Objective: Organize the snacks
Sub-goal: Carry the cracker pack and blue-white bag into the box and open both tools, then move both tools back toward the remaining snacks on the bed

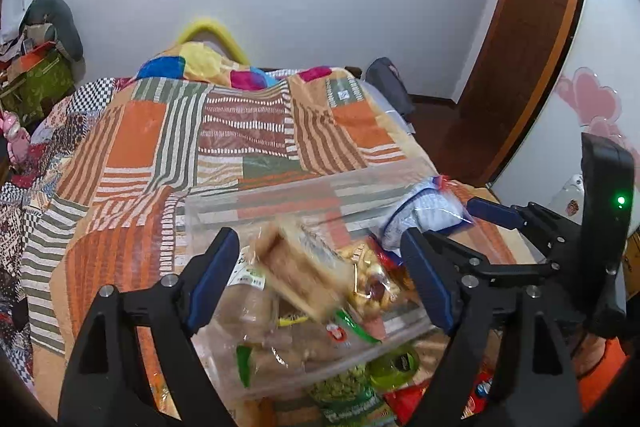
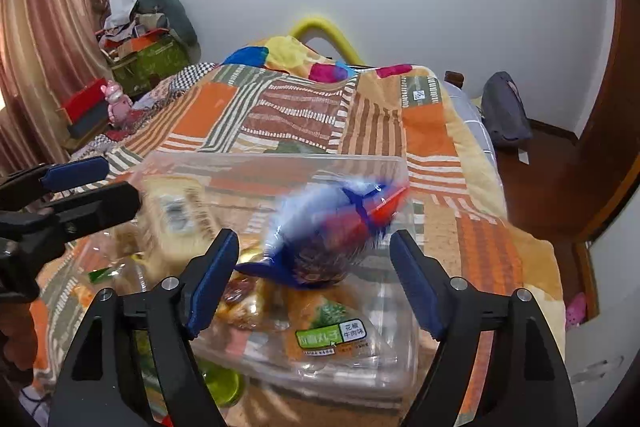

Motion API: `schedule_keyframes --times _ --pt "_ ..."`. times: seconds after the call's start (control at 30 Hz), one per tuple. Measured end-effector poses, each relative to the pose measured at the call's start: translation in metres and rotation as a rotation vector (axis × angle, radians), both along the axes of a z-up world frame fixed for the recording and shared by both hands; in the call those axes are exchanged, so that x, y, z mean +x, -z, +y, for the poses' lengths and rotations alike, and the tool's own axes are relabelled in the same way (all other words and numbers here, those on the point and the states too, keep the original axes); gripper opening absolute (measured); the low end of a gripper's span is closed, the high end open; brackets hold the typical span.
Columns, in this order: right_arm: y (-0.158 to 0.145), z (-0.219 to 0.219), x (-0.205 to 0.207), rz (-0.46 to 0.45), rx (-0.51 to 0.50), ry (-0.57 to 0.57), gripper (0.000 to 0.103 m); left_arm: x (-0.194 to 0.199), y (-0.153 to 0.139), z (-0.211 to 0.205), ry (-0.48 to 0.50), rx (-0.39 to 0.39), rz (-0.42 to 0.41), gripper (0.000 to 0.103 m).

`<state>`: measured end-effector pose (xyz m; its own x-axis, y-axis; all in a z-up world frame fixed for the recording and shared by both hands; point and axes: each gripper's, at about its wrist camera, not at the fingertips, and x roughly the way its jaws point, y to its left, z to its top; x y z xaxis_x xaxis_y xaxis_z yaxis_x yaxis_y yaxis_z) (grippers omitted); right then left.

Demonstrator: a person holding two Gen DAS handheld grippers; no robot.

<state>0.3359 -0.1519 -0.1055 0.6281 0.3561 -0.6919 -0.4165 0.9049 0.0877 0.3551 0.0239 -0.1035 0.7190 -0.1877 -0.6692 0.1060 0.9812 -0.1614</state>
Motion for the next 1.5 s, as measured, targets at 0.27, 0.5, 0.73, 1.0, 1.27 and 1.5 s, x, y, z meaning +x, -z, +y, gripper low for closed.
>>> schedule_keyframes --times 0.27,0.5,0.73,1.0,1.27,1.5 --pt "-0.018 -0.018 -0.034 -0.018 0.038 -0.009 0.078 -0.044 -0.012 0.011 0.009 0.081 -0.031 0.092" --pt "-0.012 -0.027 -0.07 -0.04 -0.016 -0.03 0.083 -0.084 0.016 0.028 0.01 0.119 0.063 0.093" --pt "0.011 -0.039 -0.095 0.028 -0.027 -0.01 0.083 -0.122 0.057 0.043 -0.005 0.147 0.173 0.093" --pt "0.032 -0.027 -0.132 0.072 0.012 -0.028 0.091 -0.159 0.085 0.034 0.013 0.114 0.228 0.093" --pt "0.05 -0.001 -0.147 0.074 -0.045 -0.076 0.102 -0.161 0.098 0.013 0.013 0.213 0.197 0.093" --pt "0.061 0.015 -0.13 0.081 -0.119 -0.064 0.103 -0.144 0.106 0.011 0.002 0.195 0.185 0.093"
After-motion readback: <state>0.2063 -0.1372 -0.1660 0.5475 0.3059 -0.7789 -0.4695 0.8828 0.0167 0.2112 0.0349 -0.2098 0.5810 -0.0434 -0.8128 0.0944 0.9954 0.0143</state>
